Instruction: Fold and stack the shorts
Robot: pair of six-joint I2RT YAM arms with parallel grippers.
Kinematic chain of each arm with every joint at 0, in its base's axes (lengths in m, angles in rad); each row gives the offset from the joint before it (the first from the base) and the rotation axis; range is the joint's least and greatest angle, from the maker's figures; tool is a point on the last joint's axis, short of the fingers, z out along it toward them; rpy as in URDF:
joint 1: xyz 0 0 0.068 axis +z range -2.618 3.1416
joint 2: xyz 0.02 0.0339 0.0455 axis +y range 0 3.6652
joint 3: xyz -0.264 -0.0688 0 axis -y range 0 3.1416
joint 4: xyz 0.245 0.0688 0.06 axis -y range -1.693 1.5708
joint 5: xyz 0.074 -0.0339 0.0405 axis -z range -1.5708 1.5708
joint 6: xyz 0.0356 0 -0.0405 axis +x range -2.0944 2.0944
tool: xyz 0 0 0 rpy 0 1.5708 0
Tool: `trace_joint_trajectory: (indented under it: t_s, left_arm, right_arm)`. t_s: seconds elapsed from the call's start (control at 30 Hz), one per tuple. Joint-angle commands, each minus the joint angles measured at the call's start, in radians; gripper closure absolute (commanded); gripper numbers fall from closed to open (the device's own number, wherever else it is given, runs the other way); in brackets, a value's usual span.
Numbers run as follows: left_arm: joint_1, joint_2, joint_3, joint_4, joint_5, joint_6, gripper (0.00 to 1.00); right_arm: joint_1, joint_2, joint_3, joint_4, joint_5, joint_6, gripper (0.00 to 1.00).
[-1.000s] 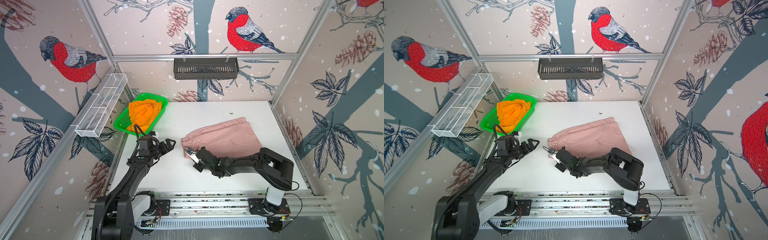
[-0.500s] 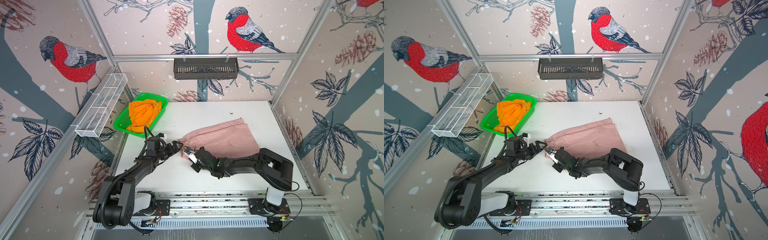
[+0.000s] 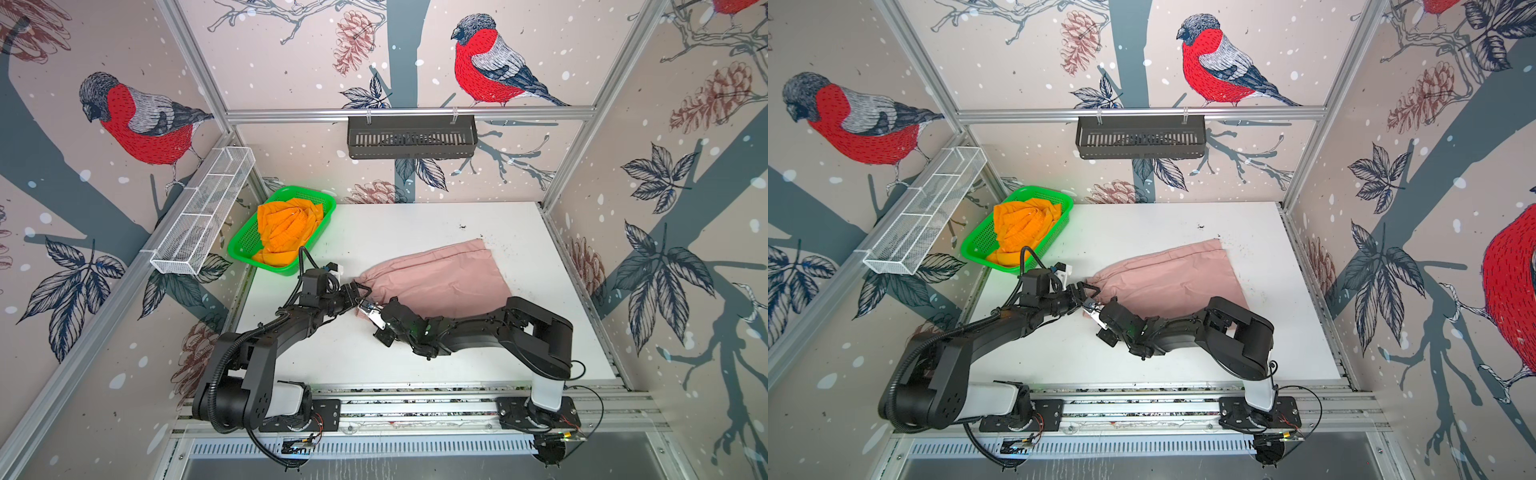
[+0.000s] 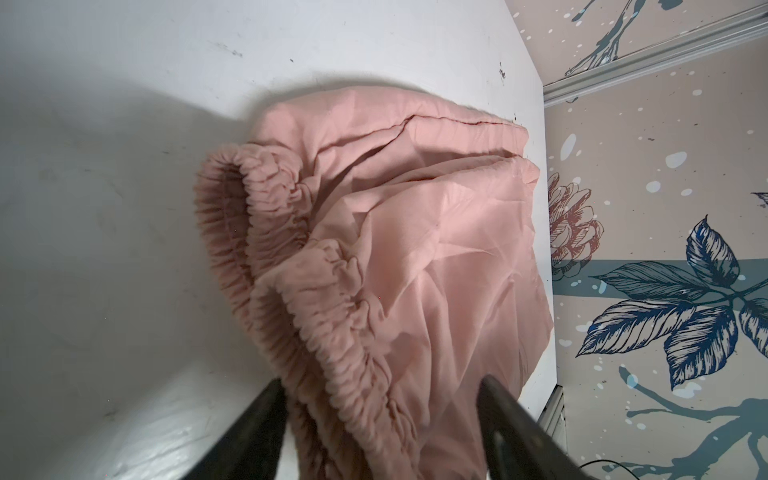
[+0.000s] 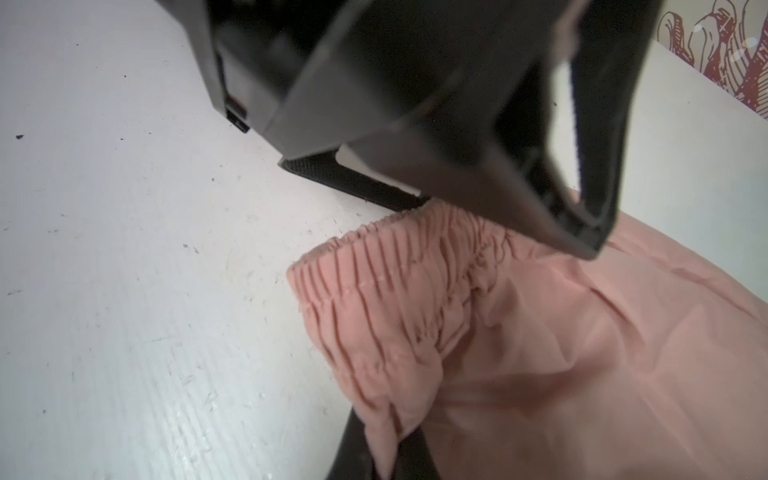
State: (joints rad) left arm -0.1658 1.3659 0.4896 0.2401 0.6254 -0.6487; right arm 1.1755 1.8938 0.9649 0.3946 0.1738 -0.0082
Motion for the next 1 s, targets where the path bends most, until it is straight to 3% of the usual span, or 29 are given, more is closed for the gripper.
trace_joint_trajectory:
  t_s: [0.0, 0.07, 0.23, 0.27, 0.33, 0.47, 0.63, 0.77, 0.97]
  left_arm:
    - [-0.005, 0.004, 0.015, -0.029, 0.010, 0.035, 0.53]
    - [-0.005, 0.008, 0.030, -0.055, -0.002, 0.051, 0.59]
    - [-0.006, 0.018, 0.066, -0.104, -0.014, 0.079, 1.00]
    - [-0.006, 0.014, 0.075, -0.117, -0.024, 0.086, 1.00]
    - [-0.006, -0.002, 0.090, -0.142, -0.047, 0.099, 1.00]
    - [-0.006, -0.022, 0.153, -0.230, -0.066, 0.134, 1.00]
    - [-0.005, -0.015, 0.236, -0.304, -0.064, 0.163, 1.00]
    - [-0.001, 0.007, 0.307, -0.387, -0.072, 0.199, 1.00]
    - [0.003, 0.049, 0.478, -0.577, -0.121, 0.282, 1.00]
  right_arm:
    - [0.005, 0.004, 0.015, 0.024, 0.022, -0.010, 0.97]
    - [0.007, 0.002, 0.016, 0.026, 0.030, -0.006, 0.97]
    - [0.009, -0.007, 0.033, 0.008, 0.025, 0.008, 0.93]
    - [0.009, -0.010, 0.034, 0.002, 0.020, 0.016, 0.90]
    - [0.009, -0.021, 0.026, 0.002, 0.000, 0.030, 0.71]
    - [0.001, -0.093, -0.006, -0.030, -0.056, 0.080, 0.49]
    - [-0.040, -0.269, -0.096, -0.129, -0.106, 0.152, 0.35]
    - [-0.096, -0.427, -0.171, -0.240, -0.075, 0.185, 0.36]
    - [-0.198, -0.519, -0.244, -0.335, 0.036, 0.165, 0.77]
